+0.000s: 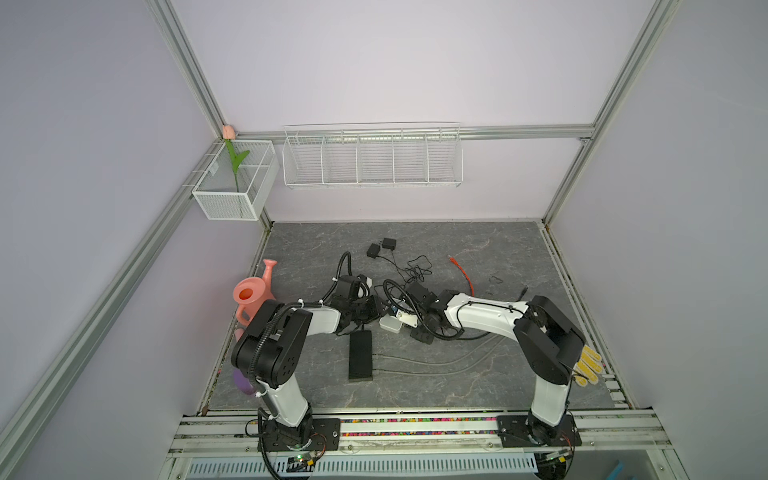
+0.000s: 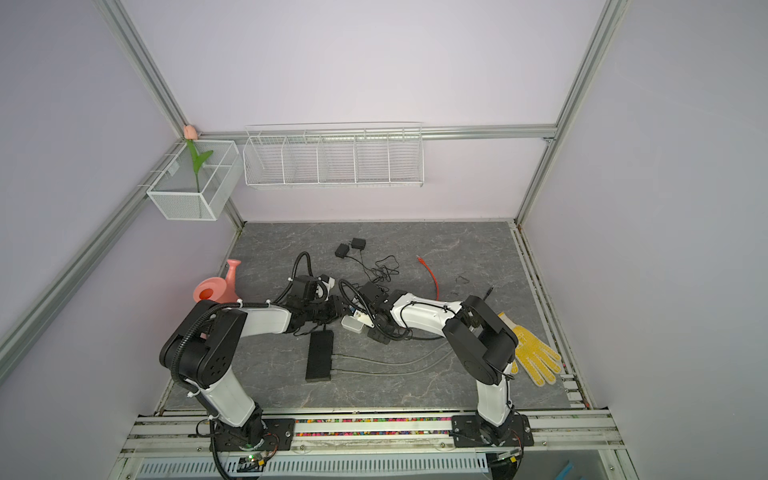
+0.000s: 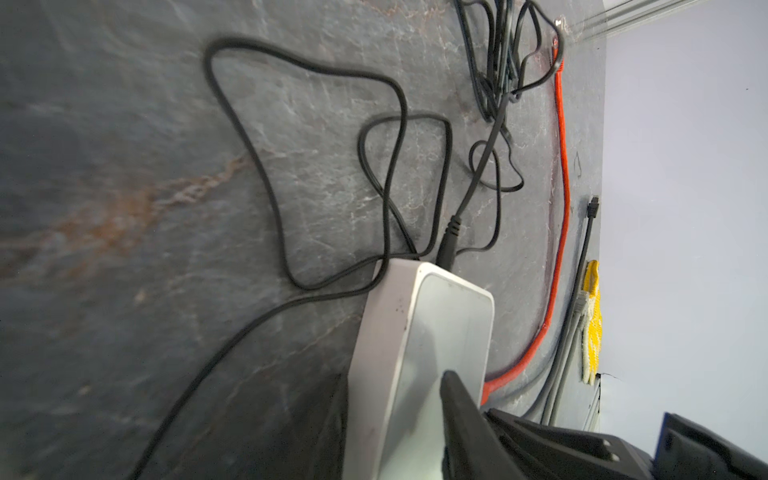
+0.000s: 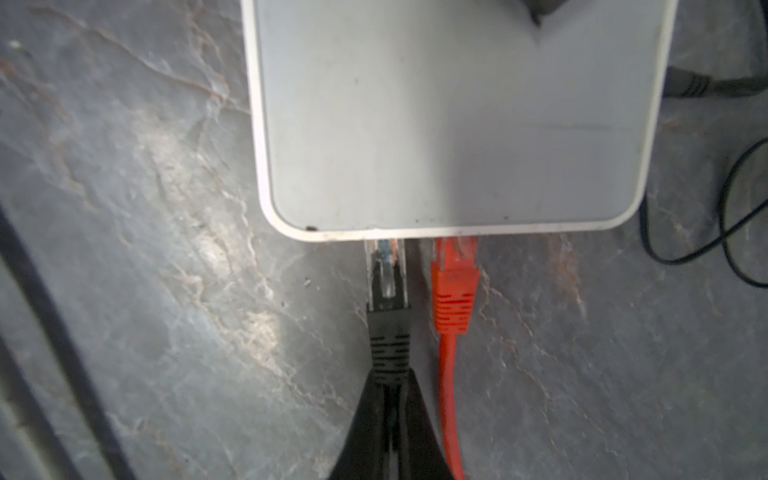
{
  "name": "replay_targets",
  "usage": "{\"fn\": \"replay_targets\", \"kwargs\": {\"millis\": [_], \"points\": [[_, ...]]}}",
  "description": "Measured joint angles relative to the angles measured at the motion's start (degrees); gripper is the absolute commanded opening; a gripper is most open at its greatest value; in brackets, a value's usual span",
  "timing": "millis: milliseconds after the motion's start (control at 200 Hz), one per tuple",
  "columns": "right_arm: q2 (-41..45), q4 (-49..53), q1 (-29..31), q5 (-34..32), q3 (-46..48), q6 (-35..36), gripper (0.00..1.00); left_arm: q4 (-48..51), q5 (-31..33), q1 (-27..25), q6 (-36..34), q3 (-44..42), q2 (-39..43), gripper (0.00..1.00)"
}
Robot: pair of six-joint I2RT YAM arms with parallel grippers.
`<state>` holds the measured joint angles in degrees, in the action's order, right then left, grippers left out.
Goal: Insert the plug into the switch port
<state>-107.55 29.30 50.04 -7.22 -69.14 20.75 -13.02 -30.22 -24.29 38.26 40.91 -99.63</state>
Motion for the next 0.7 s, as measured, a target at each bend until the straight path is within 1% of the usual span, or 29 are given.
{"fn": "replay_targets", "kwargs": {"millis": [345, 700], "points": [[0.44, -0.57, 0.33, -0.02, 0.59, -0.83, 0.07, 1.03, 0.24, 0.00, -0.70, -0.09, 0.48, 0.37], [0.44, -1.03, 2.69, 0.02, 0.76, -1.49, 0.07, 1.18, 0.42, 0.00, -1.27, -0.09, 0.55, 0.36]]}}
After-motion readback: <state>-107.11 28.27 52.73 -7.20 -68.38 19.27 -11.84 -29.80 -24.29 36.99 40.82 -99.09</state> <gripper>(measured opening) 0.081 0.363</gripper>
